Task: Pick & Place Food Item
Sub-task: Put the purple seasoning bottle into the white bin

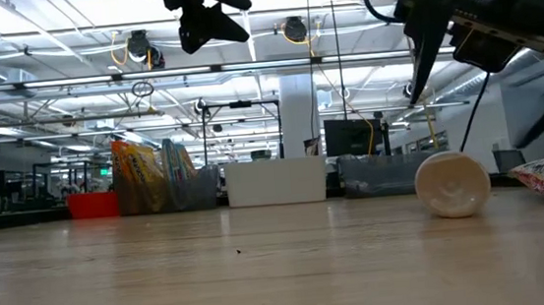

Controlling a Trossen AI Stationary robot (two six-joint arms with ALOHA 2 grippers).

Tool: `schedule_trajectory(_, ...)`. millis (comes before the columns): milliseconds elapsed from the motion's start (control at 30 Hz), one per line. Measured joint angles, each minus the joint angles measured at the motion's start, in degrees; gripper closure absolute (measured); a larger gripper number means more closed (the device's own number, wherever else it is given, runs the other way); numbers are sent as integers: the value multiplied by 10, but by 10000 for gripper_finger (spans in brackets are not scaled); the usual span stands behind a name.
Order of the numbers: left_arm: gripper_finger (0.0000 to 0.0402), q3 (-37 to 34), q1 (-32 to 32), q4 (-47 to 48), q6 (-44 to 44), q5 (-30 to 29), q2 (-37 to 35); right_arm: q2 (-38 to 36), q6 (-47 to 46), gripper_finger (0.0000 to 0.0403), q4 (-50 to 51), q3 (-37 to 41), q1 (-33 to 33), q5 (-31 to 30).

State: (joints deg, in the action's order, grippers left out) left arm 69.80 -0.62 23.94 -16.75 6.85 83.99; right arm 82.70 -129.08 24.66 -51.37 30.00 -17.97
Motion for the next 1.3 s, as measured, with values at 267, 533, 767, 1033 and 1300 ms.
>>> schedule_trajectory(267,179,0,-2,16,-1,0,0,72,-10,9,88,-85,-8,8)
schedule_trajectory(533,179,0,-3,21,-1,0,0,113,-14,9,80,-91,-39,48)
schedule_trajectory(767,179,0,-5,33,-3,0,0,131,-8,9,72,-91,-56,84)
schedule_trajectory(1033,178,0,-18,38,-3,-28,0,131,-10,9,69,-91,-56,92)
schedule_trajectory(1300,179,0,-22,37,-8,-35,0,165,-8,9,18,-91,-59,130)
